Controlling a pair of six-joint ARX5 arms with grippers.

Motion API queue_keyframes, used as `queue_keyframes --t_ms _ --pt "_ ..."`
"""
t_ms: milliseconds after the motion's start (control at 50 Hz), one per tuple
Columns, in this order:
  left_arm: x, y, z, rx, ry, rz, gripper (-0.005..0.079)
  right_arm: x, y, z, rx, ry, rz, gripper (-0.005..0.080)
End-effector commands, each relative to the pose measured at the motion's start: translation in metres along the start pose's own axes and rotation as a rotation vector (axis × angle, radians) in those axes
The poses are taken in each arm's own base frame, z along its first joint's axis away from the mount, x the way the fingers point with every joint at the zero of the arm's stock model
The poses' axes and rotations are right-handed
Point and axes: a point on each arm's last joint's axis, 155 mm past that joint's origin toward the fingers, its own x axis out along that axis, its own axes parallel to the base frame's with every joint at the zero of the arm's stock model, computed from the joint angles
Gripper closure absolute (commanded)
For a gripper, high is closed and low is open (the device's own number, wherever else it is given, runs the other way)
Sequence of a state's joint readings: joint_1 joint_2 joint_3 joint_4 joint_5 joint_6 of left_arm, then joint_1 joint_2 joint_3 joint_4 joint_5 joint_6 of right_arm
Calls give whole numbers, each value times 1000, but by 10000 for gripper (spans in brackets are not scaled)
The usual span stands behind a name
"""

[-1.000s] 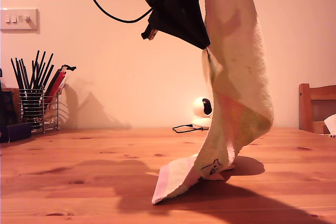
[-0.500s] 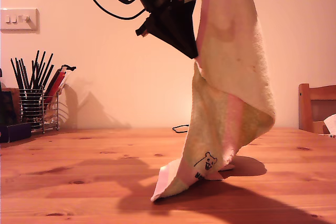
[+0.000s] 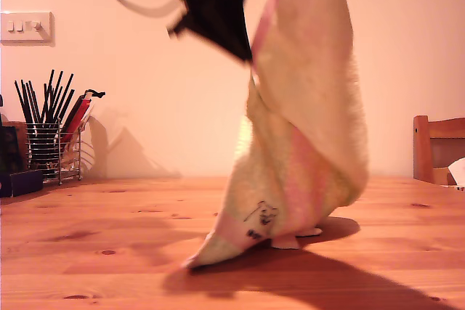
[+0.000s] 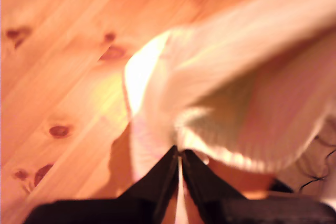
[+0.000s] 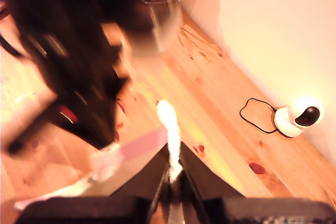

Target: Fold the tea towel in front of you. After folding it, place it to the right side.

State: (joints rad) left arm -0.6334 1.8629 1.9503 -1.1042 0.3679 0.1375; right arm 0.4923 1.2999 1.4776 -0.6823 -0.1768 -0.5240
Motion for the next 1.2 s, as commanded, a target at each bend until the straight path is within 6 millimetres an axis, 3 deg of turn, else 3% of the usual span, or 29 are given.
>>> queue_keyframes --t_ms 0,240,500,640,740,860,960,1180 --pt "-28 -7 11 31 -63 1 761 -1 -1 7 0 -16 -1 763" --pt "-62 6 11 26 -111 53 761 -1 -1 7 0 -17 -2 763" --pt "-86 46 -2 1 -79 238 761 -3 -24 27 7 -90 -102 763" --pt "-115 73 9 5 -118 403 761 -4 -38 34 4 -113 -172 763" --pt "-141 80 28 34 -186 487 761 -2 -43 41 16 -140 -188 763" --pt "-162 82 47 76 -264 530 761 8 -48 51 52 -184 -199 763" --pt "-169 85 51 87 -278 549 761 22 -48 57 58 -210 -199 763" --pt "-176 119 53 74 -288 623 761 51 -70 73 69 -295 -280 763"
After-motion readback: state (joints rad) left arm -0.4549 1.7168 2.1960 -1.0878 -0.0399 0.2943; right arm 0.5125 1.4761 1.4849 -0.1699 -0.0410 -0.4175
